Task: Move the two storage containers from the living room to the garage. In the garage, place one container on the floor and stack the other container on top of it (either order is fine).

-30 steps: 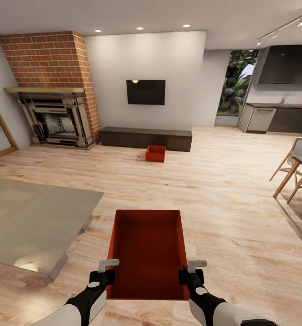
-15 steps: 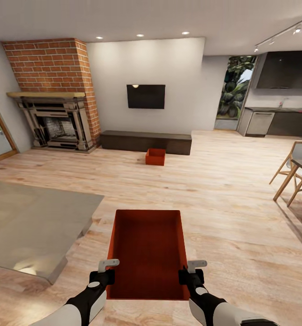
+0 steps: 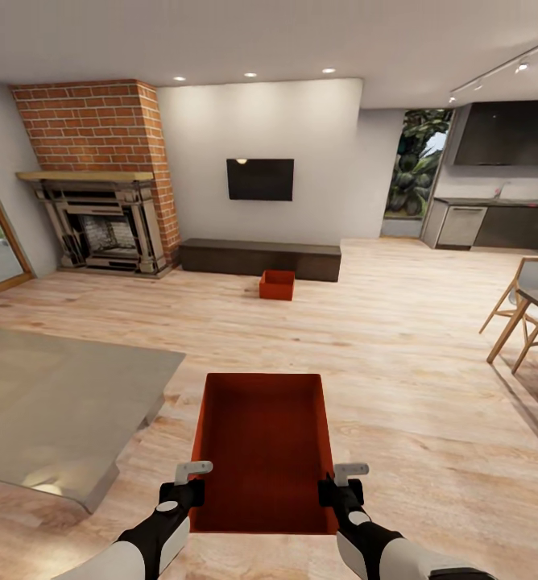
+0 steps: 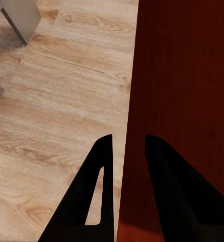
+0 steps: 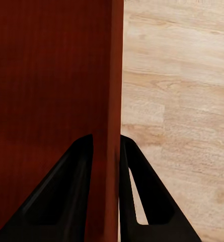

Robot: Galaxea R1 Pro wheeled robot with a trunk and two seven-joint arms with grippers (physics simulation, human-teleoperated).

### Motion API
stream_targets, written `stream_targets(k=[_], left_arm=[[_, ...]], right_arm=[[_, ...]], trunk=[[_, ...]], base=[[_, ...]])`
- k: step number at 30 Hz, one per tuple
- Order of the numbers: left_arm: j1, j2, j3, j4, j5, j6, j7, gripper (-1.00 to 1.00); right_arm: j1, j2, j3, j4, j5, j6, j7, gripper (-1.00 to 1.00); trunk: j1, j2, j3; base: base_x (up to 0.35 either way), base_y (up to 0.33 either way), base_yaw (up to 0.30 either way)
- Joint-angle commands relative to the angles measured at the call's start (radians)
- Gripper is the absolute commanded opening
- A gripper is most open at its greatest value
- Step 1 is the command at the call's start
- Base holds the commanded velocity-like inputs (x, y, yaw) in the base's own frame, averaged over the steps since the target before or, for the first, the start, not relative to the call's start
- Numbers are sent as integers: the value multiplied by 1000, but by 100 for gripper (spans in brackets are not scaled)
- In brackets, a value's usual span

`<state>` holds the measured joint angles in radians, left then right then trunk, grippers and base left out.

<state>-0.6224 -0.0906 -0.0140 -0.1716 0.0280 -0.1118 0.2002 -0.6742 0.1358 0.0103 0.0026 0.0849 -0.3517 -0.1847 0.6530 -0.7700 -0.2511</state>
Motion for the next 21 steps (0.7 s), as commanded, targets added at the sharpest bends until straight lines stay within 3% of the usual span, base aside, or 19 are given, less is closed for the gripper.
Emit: stream_targets(k=[1, 21], left_arm=[[0, 0, 20, 3, 4, -5, 10, -100], [0, 1, 20, 3, 4, -5, 10, -100]], right_arm=[[-1, 1, -39, -3, 36, 2, -4, -100], [-2, 1, -39, -3, 36, 2, -4, -100]], trunk=[[0, -1, 0], [0, -1, 33]], base=[[0, 0, 0], [0, 0, 0]])
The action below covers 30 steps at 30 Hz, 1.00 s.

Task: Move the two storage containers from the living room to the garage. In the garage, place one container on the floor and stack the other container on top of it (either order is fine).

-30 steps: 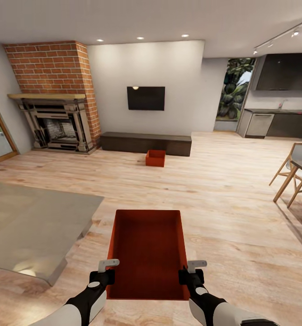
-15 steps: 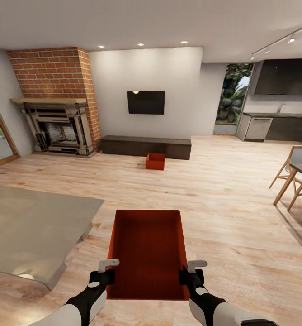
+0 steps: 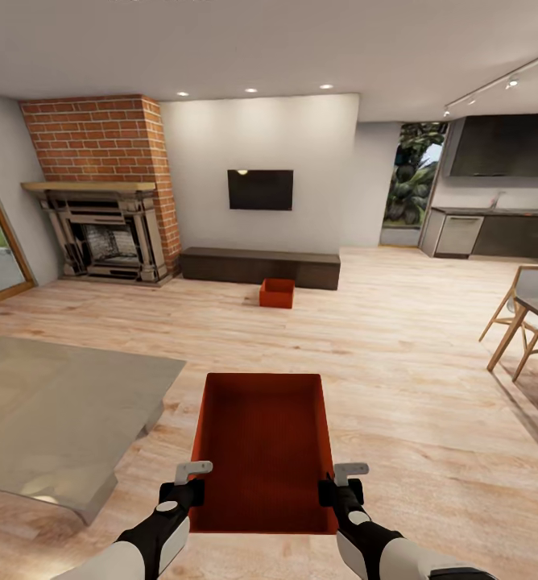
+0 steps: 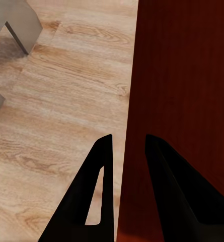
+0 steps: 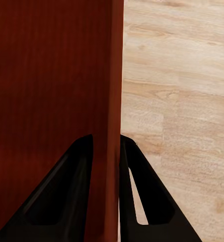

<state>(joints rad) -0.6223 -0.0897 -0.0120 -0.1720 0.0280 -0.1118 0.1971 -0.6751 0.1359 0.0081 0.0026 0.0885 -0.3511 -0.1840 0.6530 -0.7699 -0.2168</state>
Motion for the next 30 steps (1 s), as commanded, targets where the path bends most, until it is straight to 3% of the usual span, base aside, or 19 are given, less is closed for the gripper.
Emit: stream_targets(k=[1, 30], left_arm=[[0, 0, 18, 3, 4, -5, 13, -100], [0, 1, 18, 4, 4, -5, 13, -100]], right_arm=[[-1, 1, -37, -3, 33, 1, -5, -100], [-1, 1, -37, -3, 33, 1, -5, -100]], trunk=[[0, -1, 0], [0, -1, 48]], base=[[0, 0, 0], [0, 0, 0]])
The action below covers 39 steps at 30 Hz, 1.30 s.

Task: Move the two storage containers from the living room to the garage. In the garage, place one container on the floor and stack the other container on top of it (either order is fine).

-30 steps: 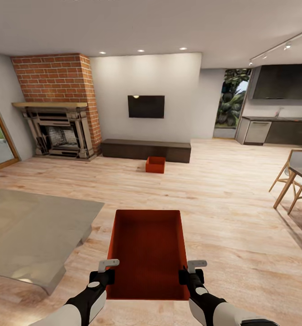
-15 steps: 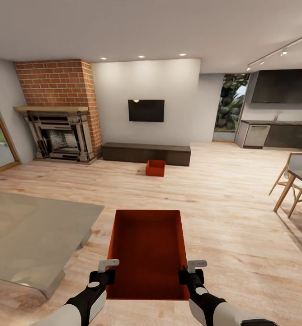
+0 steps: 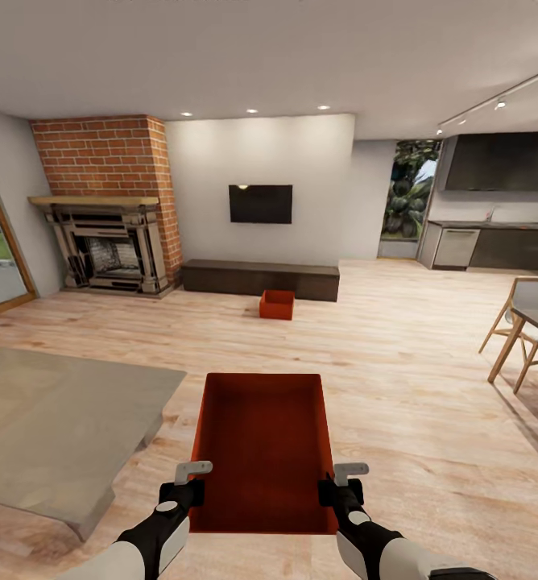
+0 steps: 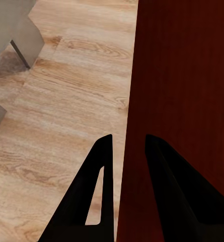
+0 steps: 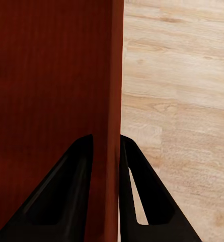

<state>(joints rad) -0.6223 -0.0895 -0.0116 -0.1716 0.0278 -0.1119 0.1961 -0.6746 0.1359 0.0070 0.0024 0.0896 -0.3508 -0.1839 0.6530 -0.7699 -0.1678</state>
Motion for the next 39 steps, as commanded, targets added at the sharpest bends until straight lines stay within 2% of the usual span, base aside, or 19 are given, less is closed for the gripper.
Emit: stream_targets(k=[1, 33, 39], left_arm=[[-1, 0, 18, 3, 4, -5, 14, -100], [-1, -1, 18, 3, 4, -5, 14, -100], [-1, -1, 18, 3, 4, -5, 14, -100]], right_arm=[[-2, 1, -36, -2, 32, 1, -5, -100], [-2, 1, -36, -3, 32, 1, -5, -100], [-2, 0, -37, -2, 31, 1, -3, -100]], trunk=[[0, -1, 0], [0, -1, 52], [0, -1, 53]], base=[[0, 0, 0], [0, 0, 0], [0, 0, 0]])
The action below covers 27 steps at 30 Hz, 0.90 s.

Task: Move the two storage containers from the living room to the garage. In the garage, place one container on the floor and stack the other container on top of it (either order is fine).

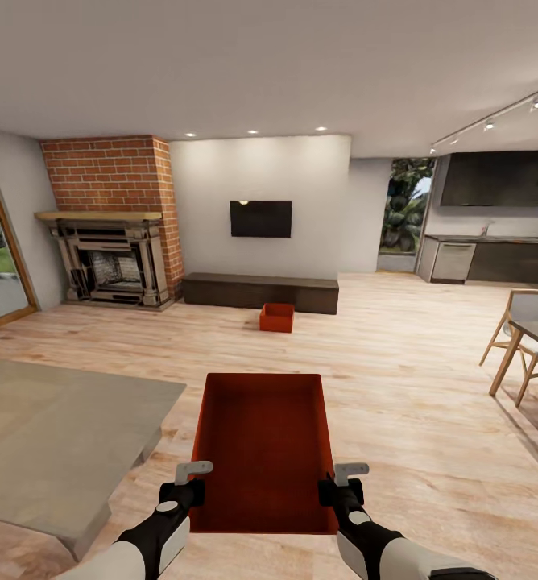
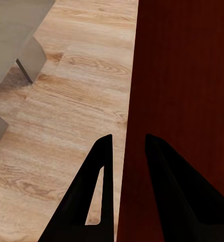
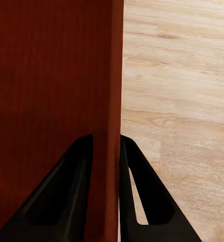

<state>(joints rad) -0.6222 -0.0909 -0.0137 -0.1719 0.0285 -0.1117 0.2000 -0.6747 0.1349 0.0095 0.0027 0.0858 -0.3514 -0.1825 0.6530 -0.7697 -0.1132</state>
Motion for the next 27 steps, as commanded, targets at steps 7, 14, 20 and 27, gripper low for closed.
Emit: stream_targets(k=[7, 14, 20, 27], left_arm=[[-1, 0, 20, 3, 3, -5, 10, -100], [-1, 0, 20, 3, 4, -5, 10, -100], [-1, 0, 20, 3, 4, -5, 10, -100], [-1, 0, 20, 3, 4, -5, 10, -100]], right_arm=[[-2, 2, -39, -3, 35, 3, -8, -100], [-2, 2, -39, -3, 35, 3, -9, -100], [-2, 2, -39, -3, 35, 4, -10, -100], [-2, 2, -39, -3, 35, 3, -11, -100]], trunk=[[0, -1, -1], [0, -1, -1], [0, -1, -1], [0, -1, -1]], base=[[0, 0, 0], [0, 0, 0], [0, 0, 0], [0, 0, 0]])
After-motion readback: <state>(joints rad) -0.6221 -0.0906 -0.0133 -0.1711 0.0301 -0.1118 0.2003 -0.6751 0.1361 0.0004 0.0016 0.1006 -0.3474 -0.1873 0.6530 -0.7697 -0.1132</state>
